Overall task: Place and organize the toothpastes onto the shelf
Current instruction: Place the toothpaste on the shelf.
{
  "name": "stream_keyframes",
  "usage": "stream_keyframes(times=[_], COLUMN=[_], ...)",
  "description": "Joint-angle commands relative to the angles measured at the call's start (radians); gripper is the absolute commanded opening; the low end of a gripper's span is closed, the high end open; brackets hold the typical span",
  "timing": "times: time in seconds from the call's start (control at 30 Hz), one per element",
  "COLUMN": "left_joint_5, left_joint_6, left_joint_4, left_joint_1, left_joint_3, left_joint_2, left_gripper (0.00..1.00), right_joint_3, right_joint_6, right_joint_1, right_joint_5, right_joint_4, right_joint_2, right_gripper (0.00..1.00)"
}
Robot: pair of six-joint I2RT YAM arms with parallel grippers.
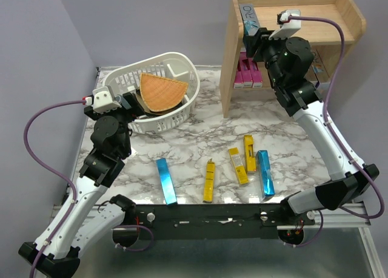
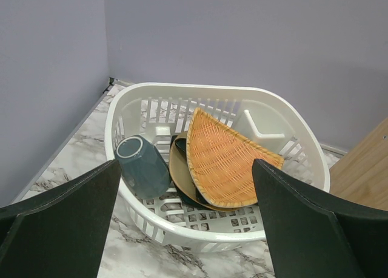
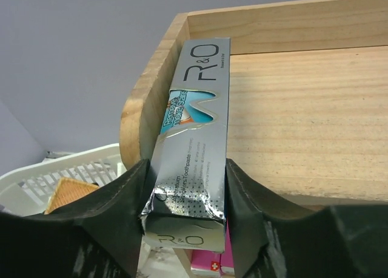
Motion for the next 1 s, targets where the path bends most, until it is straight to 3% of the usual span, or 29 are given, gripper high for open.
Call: stream_keyframes(times=[0.0,0.3,0.6,0.97], left_joint_5=[0.008,0.009,0.009,0.009], left_joint_6=[0.006,0.007,0.009,0.012], left_joint_4=[0.022,0.025,0.028,0.031], left_joint_1=[0.008,0.011,0.015,0.016], left_joint_3=[-0.010,-0.012,-0.016,-0.019], left_joint_2=[-0.007,-0.005,-0.004,-0.002], left_gripper=[0.99,0.99,0.99,0.99], right_joint_3=[0.039,0.112,0.131,0.064], right_joint_6=[0.032,0.047,0.093,0.101], right_joint_1=[-0.008,-0.010,-0.010,-0.017], right_joint_5=[-0.045,-0.091,-0.130,-0.129], right_joint_4=[0.006,0.012,0.021,0.050], right_joint_2=[0.020,0.076,0.089,0.003], right_gripper=[0.51,0.49,0.72,0.75])
